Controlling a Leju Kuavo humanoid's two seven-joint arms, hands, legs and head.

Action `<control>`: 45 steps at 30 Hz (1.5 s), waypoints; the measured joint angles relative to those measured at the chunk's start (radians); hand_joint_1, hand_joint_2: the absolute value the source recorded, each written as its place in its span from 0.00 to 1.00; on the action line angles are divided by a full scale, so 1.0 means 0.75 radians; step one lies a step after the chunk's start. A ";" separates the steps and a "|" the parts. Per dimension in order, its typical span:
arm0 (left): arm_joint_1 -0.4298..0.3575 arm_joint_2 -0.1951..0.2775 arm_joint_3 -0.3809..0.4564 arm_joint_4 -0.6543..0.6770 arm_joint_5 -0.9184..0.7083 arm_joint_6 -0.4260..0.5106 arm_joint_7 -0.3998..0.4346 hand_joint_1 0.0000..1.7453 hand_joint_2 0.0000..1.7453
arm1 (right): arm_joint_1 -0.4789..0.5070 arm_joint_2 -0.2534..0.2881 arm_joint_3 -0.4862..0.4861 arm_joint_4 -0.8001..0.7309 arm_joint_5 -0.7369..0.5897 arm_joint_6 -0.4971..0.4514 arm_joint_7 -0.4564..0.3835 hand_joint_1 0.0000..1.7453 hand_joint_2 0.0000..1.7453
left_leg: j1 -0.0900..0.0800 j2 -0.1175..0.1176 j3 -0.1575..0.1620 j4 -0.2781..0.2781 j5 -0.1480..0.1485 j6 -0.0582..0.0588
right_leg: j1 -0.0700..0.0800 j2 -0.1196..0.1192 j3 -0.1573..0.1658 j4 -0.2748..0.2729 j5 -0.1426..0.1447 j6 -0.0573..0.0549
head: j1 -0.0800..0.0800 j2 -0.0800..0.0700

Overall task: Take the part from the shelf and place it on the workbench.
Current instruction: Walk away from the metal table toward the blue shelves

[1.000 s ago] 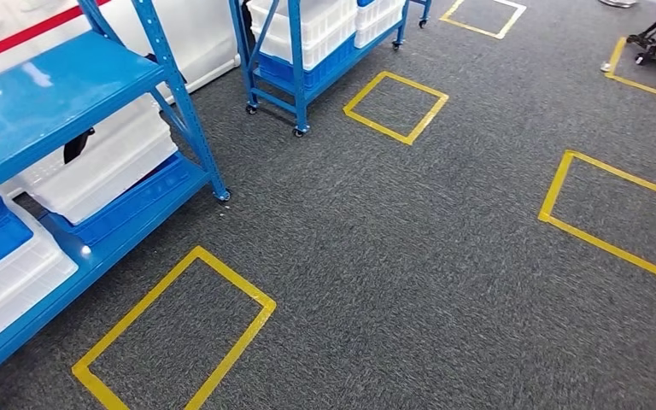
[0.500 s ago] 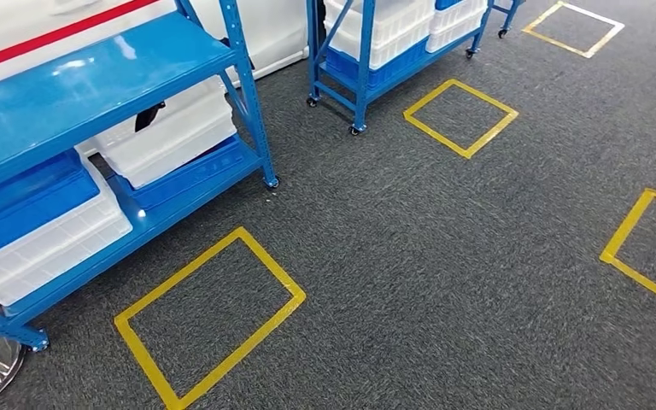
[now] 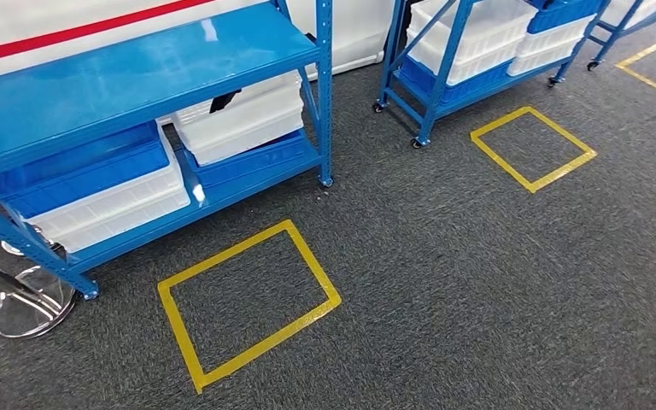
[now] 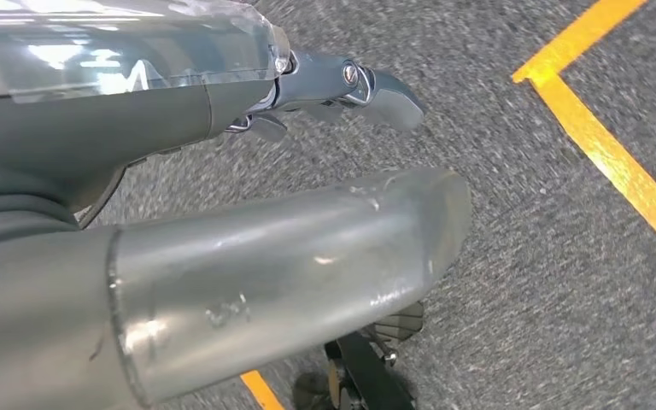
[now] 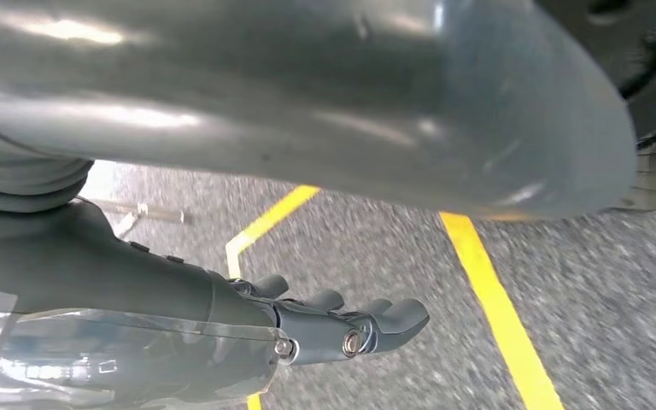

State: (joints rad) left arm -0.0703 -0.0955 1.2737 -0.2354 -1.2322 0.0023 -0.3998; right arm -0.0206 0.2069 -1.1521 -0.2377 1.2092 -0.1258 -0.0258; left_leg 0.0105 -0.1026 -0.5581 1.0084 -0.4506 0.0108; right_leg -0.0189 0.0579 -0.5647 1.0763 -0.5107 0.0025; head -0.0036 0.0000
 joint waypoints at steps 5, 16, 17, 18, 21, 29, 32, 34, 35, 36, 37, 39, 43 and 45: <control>0.010 -0.001 0.000 0.000 0.000 0.001 -0.004 0.00 0.00 | -0.006 0.000 -0.011 0.000 0.004 0.000 0.004 0.00 0.00 | 0.004 -0.022 -0.022 0.012 -0.005 -0.042 | 0.002 -0.018 0.029 -0.078 0.024 -0.027 | -0.001 0.000; 0.003 0.002 0.000 -0.001 0.000 0.004 -0.013 0.00 0.00 | -0.001 0.001 -0.027 0.000 0.011 0.009 0.004 0.00 0.00 | 0.004 0.229 -0.008 0.036 -0.020 -0.057 | 0.013 -0.224 0.058 -0.080 -0.003 -0.030 | -0.016 0.000; 0.002 0.002 0.000 -0.001 0.000 0.004 -0.014 0.00 0.00 | -0.003 0.001 -0.029 0.000 0.012 0.009 0.004 0.00 0.00 | 0.000 0.237 0.000 0.015 -0.018 -0.046 | 0.016 -0.237 0.061 -0.079 -0.007 -0.022 | -0.014 0.000; 0.003 0.002 0.000 -0.001 0.000 0.004 -0.014 0.00 0.00 | -0.006 0.001 -0.030 0.000 0.013 0.009 0.004 0.00 0.00 | -0.004 0.222 -0.003 0.015 -0.018 -0.035 | 0.019 -0.249 0.065 -0.079 -0.009 -0.016 | -0.012 0.000; 0.010 0.001 0.000 -0.001 0.000 0.004 -0.015 0.00 0.00 | -0.015 0.001 -0.031 0.000 0.015 0.008 0.005 0.00 0.00 | 0.003 0.177 0.002 0.001 -0.007 -0.005 | 0.011 -0.205 0.066 -0.052 -0.039 0.006 | -0.007 0.000; 0.003 0.001 0.001 -0.001 0.000 0.005 -0.015 0.00 0.00 | -0.005 0.001 -0.032 0.000 0.016 0.008 0.008 0.00 0.00 | 0.004 0.027 -0.003 0.003 0.003 0.011 | 0.003 -0.050 -0.050 0.126 -0.050 0.008 | 0.002 0.000; 0.000 -0.002 0.001 -0.001 0.000 0.005 -0.015 0.00 0.00 | -0.002 -0.001 -0.032 0.000 0.016 0.008 0.009 0.00 0.00 | 0.002 -0.024 -0.015 0.013 0.002 -0.009 | 0.001 0.024 0.019 -0.051 0.020 -0.001 | 0.002 0.000; 0.004 -0.002 0.001 -0.001 -0.001 0.005 -0.015 0.00 0.00 | -0.007 -0.001 -0.032 0.000 0.016 0.008 0.009 0.00 0.00 | 0.003 -0.053 -0.022 0.008 0.007 -0.028 | 0.002 0.006 0.023 -0.062 0.020 -0.010 | 0.002 0.000; 0.009 -0.002 0.001 -0.001 -0.002 0.004 -0.015 0.00 0.00 | -0.009 -0.001 -0.032 0.000 0.017 0.008 0.010 0.00 0.00 | 0.004 -0.039 -0.024 0.011 0.005 -0.036 | 0.001 -0.010 0.027 -0.068 0.024 -0.019 | 0.001 0.000; 0.011 -0.002 0.001 -0.001 -0.002 0.004 -0.015 0.00 0.00 | -0.010 0.000 -0.033 0.000 0.018 0.008 0.011 0.00 0.00 | 0.003 -0.006 -0.033 0.029 -0.008 -0.043 | 0.000 -0.028 0.030 -0.074 0.027 -0.030 | -0.003 0.000; 0.011 -0.002 0.001 -0.001 -0.003 0.004 -0.015 0.00 0.00 | -0.008 0.000 -0.033 0.000 0.019 0.008 0.011 0.00 0.00 | 0.002 0.037 -0.053 0.073 -0.037 -0.048 | -0.002 -0.048 0.033 -0.081 0.029 -0.040 | -0.008 0.000; 0.004 -0.003 0.000 -0.001 -0.004 0.004 -0.015 0.00 0.00 | -0.002 0.000 -0.033 0.000 0.020 0.009 0.012 0.00 0.00 | 0.002 0.110 -0.126 0.230 -0.123 -0.057 | 0.003 -0.090 0.035 -0.083 0.027 -0.053 | -0.017 0.000; 0.008 -0.002 0.000 -0.001 -0.002 -0.002 -0.021 0.00 0.00 | -0.002 0.000 -0.041 0.000 0.006 -0.001 0.002 0.00 0.00 | 0.010 0.129 -0.157 0.318 -0.124 -0.068 | 0.007 -0.149 0.038 -0.079 0.016 -0.049 | -0.017 0.000; 0.014 -0.001 0.001 -0.001 0.000 -0.007 -0.028 0.00 0.00 | -0.007 0.001 -0.053 0.000 -0.004 -0.005 -0.009 0.00 0.00 | 0.009 0.145 -0.057 0.137 -0.048 -0.059 | 0.008 -0.164 0.046 -0.077 0.006 -0.039 | -0.017 0.000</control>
State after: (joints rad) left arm -0.0602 -0.0965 1.2741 -0.2361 -1.2323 -0.0030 -0.4205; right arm -0.0255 0.2074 -1.1918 -0.2379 1.2064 -0.1294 -0.0325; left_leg 0.0169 0.0063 -0.6007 1.1110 -0.4868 -0.0333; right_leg -0.0125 -0.0649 -0.5301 1.0183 -0.5061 -0.0271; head -0.0167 0.0000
